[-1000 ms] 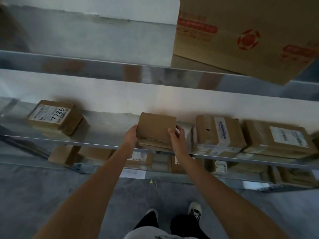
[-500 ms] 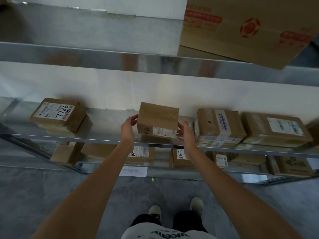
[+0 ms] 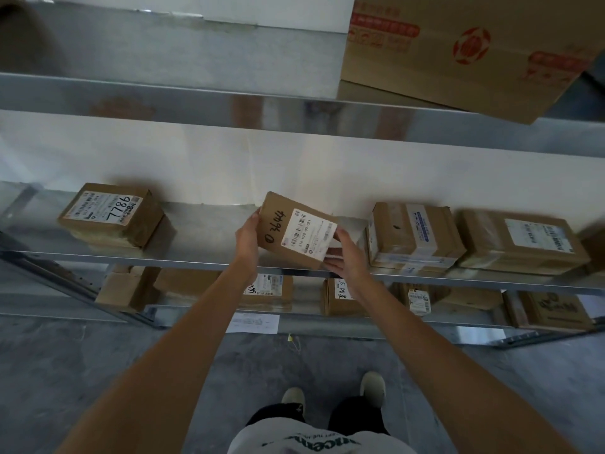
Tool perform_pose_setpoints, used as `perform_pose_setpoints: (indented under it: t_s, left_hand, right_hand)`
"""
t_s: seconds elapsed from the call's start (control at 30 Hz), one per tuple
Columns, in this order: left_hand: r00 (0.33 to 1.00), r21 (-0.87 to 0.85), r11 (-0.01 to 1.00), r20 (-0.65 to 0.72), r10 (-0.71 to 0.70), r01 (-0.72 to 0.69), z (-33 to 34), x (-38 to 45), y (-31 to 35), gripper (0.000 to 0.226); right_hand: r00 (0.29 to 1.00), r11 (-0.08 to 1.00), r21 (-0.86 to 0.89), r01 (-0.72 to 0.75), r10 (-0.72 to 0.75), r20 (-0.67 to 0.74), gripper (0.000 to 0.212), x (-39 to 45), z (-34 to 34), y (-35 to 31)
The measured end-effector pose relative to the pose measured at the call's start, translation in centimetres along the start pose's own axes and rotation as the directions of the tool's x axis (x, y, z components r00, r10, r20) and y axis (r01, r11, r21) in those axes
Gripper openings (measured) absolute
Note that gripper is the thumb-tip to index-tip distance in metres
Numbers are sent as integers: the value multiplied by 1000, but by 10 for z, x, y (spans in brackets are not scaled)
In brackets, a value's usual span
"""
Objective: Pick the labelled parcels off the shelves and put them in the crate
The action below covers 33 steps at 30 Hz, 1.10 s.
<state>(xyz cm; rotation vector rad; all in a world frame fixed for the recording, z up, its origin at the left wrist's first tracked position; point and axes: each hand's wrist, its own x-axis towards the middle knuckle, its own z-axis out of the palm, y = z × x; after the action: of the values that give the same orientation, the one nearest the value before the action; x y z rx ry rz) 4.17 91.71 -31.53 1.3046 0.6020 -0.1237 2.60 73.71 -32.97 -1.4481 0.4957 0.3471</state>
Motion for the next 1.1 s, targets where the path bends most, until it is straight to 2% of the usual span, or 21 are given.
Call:
perform_pose_setpoints:
  t_s: [0.13,0.23,0.27,0.33,0.4,0.47,0.57,0.63,0.73,0.8,0.93,1.1]
  left_hand:
    - [996,54,998,78,34,-39,-6,11,17,33]
    - [987,60,994,136,85,-93,-8,14,29,28]
    - [984,51,993,154,94,-103,-8,17,29,36]
    - [979,35,994,184,92,-100,-5,18,26,53]
    - [971,33,995,222,89,-99,2,11,25,47]
    - [961,30,996,267,71,-82,9,4,20,51]
    - [954,82,995,299,35,-62,11,4,16,54]
    - [948,111,994,316,-19,-17,9,4,16,51]
    - [941,51,997,331,-71,58,8,3,12,46]
    - [947,-32,994,309,-85,100,7,6,6,48]
    - [956,-127,977,261,-131,168,4,7,0,56]
    - [987,-85,990,129,-98,110,2,13,-2,41]
  right_hand:
    - [988,988,84,-127,119,97,56,-5,-1,3]
    - [957,939,249,-236,181,225,43,-12,0,1]
    - [947,917,296,-268,195,254,40,-15,1,1]
    - [936,897,324,-301,212,281,39,-18,3,1]
    - [930,892,325,-314,220,295,38,-18,5,2]
    - [938,944,193,-266,208,277,34,-18,8,0]
    - [978,987,-133,-96,118,172,24,-16,16,-2]
    - [990,983,-176,43,-19,138,35,-12,15,-2]
    - [974,979,-80,187,-174,144,49,-12,14,-4]
    - [975,978,-36,207,-203,93,48,-12,13,-9]
    - [985,975,-139,174,-173,21,38,-8,17,-19]
    - [999,959,-283,25,-34,-25,35,2,26,-22]
